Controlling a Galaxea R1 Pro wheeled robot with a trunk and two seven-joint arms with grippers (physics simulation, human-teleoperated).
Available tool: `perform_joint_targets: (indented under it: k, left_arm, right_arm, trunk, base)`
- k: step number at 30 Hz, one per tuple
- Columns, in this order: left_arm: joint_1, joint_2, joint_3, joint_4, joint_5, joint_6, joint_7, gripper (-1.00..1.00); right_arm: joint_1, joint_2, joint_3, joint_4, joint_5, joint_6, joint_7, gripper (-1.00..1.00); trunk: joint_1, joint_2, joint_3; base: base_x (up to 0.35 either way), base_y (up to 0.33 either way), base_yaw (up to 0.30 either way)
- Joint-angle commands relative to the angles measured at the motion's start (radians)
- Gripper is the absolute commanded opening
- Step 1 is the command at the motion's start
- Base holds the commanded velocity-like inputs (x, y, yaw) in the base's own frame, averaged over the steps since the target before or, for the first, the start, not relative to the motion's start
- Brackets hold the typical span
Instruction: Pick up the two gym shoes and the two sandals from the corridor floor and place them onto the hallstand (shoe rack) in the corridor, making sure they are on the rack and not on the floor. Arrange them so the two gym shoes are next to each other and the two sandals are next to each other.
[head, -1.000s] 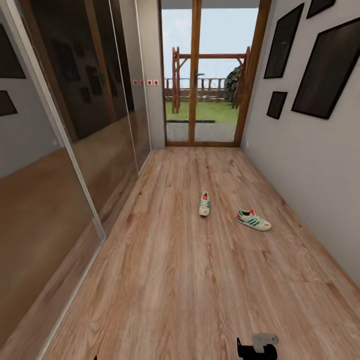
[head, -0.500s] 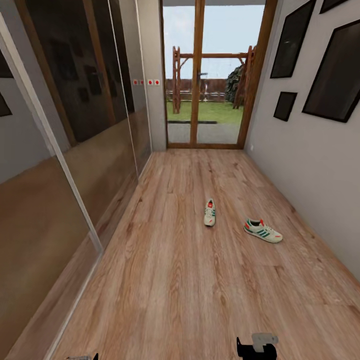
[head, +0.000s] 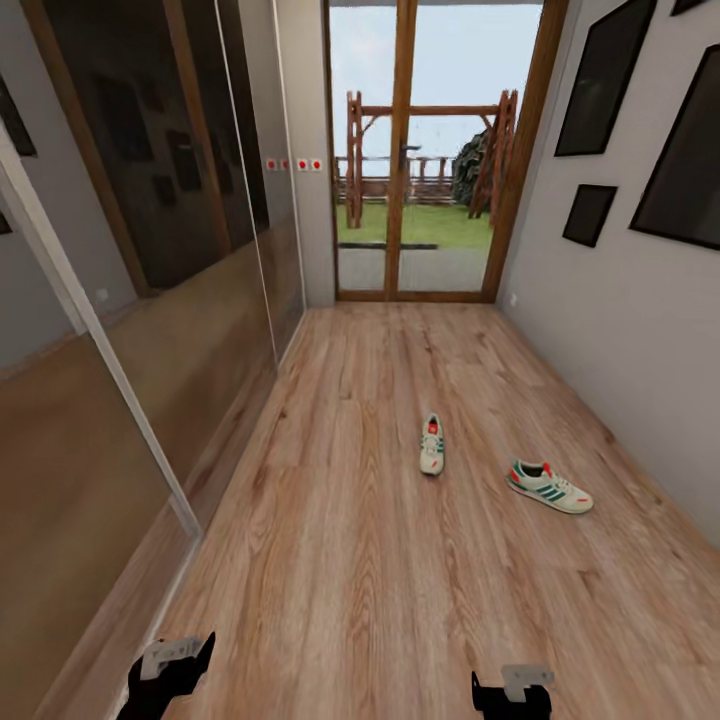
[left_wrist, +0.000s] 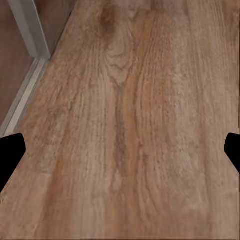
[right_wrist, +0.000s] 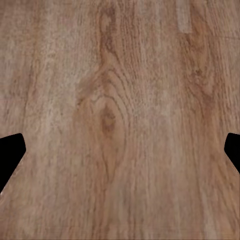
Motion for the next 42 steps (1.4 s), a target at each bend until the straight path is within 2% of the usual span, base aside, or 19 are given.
perform_joint_targets:
  k: [1,5,12,42]
  left_arm:
    - [-0.017,-0.002,0.008,0.002,-0.002,-0.001,-0.009,1.00]
    - [-0.034,-0.005,0.006,0.003,-0.004,-0.001,-0.010,1.00]
    - [-0.038,-0.018,-0.019,0.005,-0.024,-0.001,-0.011,1.00]
    - [-0.038,-0.018,-0.019,0.004,-0.026,-0.002,-0.012,1.00]
  right_arm:
    - [-0.001,0.000,0.000,0.000,0.007,-0.002,-0.006,1.00]
    - [-0.001,-0.003,0.000,0.000,0.007,-0.002,-0.005,1.00]
    - [-0.001,-0.006,0.002,0.005,0.007,-0.003,-0.005,1.00]
    - [-0.001,-0.006,0.003,0.007,0.007,-0.003,-0.005,1.00]
  trunk:
    - [0.000,0.000,-0.001]
    - [0.000,0.000,-0.001]
    - [0.000,0.000,-0.001]
    - [0.000,0.000,-0.001]
  base:
    - [0.338,0.098,0.000]
    - [0.337,0.098,0.000]
    - [0.338,0.077,0.000]
    - [0.338,0.005,0.000]
